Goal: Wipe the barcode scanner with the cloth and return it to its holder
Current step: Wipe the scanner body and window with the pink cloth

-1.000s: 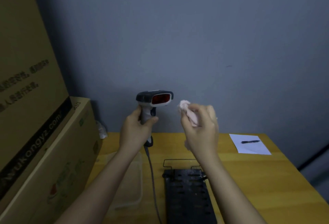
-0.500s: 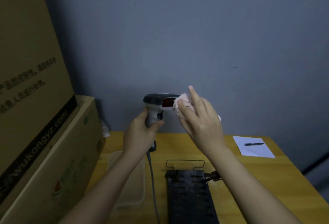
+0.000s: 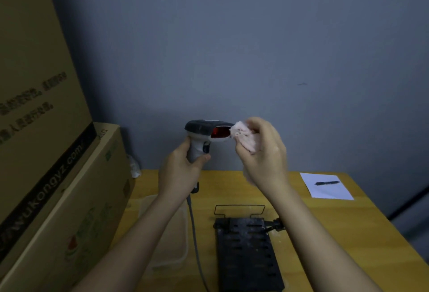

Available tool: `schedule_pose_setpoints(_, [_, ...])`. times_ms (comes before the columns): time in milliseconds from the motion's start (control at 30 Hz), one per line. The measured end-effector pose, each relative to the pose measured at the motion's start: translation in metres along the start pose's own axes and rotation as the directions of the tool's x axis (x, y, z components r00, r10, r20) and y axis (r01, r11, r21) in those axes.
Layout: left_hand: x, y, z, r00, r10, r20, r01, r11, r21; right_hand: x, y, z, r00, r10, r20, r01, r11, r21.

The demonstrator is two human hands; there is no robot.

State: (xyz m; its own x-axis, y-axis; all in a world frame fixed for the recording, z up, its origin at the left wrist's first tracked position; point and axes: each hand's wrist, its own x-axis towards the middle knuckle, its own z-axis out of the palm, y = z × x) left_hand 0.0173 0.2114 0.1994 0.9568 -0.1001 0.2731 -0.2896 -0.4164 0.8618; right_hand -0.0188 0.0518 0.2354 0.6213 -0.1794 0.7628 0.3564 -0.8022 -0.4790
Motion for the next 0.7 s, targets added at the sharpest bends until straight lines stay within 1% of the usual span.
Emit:
schedule_pose_setpoints(67, [0.000, 0.000, 0.001, 1.000, -0.001, -0.001, 0.001, 1.000, 0.012, 0.002, 0.004, -0.003, 0.994, -0.097, -0.049, 0.095, 0.995, -0.044])
schedule_pose_setpoints(133, [0.000, -0.001, 0.002, 1.000, -0.006, -0.009, 0.007, 1.000, 0.028, 0.001, 0.009, -0.004, 0.966, -0.251, -0.057, 0.246, 0.966, -0.085])
schedule_pose_setpoints(200, [0.000, 0.000, 0.003, 1.000, 0.004, -0.017, -0.003, 0.999, 0.055, 0.001, 0.011, -0.001, 0.913, -0.405, -0.041, 0.396, 0.907, -0.145])
schedule_pose_setpoints(233, [0.000, 0.001, 0.003, 1.000, 0.015, -0.018, -0.014, 0.997, 0.074, 0.001, 0.013, 0.001, 0.881, -0.472, -0.037, 0.456, 0.867, -0.202])
schedule_pose_setpoints(300, [-0.001, 0.001, 0.004, 0.999, 0.040, -0.011, -0.039, 0.993, 0.109, 0.003, 0.015, 0.002, 0.836, -0.549, -0.021, 0.514, 0.795, -0.323])
schedule_pose_setpoints(400, [0.001, 0.001, 0.003, 0.999, 0.051, -0.005, -0.050, 0.990, 0.134, 0.003, 0.013, 0.002, 0.821, -0.568, 0.057, 0.533, 0.727, -0.433])
schedule_pose_setpoints(533, [0.002, -0.001, 0.000, 0.999, 0.043, 0.003, -0.043, 0.993, 0.113, 0.000, 0.008, 0.006, 0.813, -0.553, 0.182, 0.562, 0.665, -0.492])
schedule_pose_setpoints(600, [0.003, -0.002, -0.002, 0.999, 0.039, 0.000, -0.039, 0.994, 0.103, 0.000, 0.007, 0.007, 0.818, -0.540, 0.199, 0.560, 0.670, -0.487])
schedule_pose_setpoints(700, [0.003, -0.002, -0.003, 1.000, 0.031, -0.003, -0.030, 0.993, 0.110, -0.001, 0.007, 0.008, 0.840, -0.507, 0.192, 0.539, 0.744, -0.394])
